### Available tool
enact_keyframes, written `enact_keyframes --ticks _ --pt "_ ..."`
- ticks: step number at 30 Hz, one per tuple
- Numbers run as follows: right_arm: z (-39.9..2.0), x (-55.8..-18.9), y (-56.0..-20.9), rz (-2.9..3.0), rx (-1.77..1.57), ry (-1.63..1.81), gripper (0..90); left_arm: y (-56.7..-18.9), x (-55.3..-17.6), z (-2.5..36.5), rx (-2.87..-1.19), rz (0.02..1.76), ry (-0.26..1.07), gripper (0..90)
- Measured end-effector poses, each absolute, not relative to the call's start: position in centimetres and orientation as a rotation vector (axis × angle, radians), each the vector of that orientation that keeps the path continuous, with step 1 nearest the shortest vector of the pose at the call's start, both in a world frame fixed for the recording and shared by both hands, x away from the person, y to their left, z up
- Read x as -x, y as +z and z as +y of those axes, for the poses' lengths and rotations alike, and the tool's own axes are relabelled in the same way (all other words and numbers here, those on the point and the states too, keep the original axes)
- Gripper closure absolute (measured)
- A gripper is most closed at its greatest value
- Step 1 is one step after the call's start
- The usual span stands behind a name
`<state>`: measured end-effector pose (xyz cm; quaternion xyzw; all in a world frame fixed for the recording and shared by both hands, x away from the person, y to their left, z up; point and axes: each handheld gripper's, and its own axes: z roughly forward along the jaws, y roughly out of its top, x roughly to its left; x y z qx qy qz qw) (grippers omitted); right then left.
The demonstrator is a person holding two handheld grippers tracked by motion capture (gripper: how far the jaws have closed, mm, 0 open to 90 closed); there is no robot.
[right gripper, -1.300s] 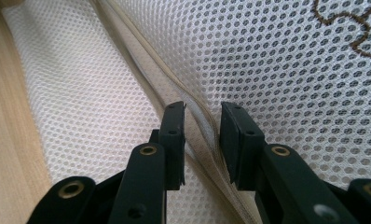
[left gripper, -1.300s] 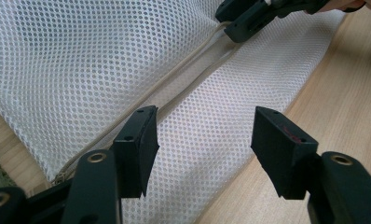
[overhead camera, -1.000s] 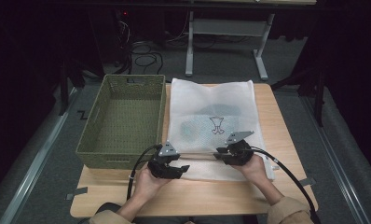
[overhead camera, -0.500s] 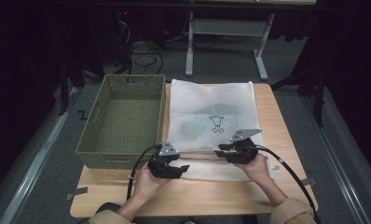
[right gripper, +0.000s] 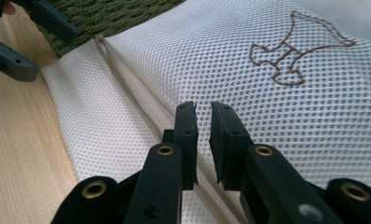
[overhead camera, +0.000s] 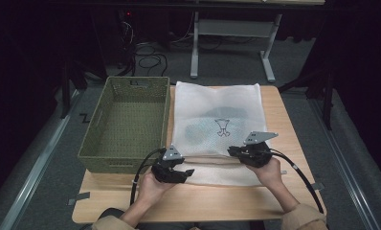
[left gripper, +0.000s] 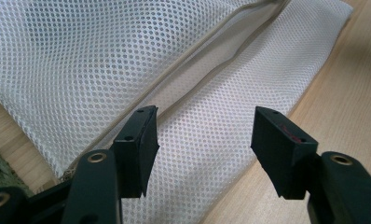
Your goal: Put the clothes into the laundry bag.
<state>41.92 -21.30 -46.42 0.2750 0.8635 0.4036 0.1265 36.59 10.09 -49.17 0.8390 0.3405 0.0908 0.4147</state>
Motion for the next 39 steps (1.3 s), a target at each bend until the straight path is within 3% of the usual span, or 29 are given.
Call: enact_keyframes --ticks 22,39 --pt "-26.4 -40.3 -44.3 2.358 -0.928 1.239 73.1 -49.2 -36.6 10.1 -2.108 0.86 0.228 41.1" --pt "-27.8 -38.7 -44.3 2.324 -0.955 1.281 68.7 -49.1 -36.5 10.3 -2.099 0.863 0.235 41.1"
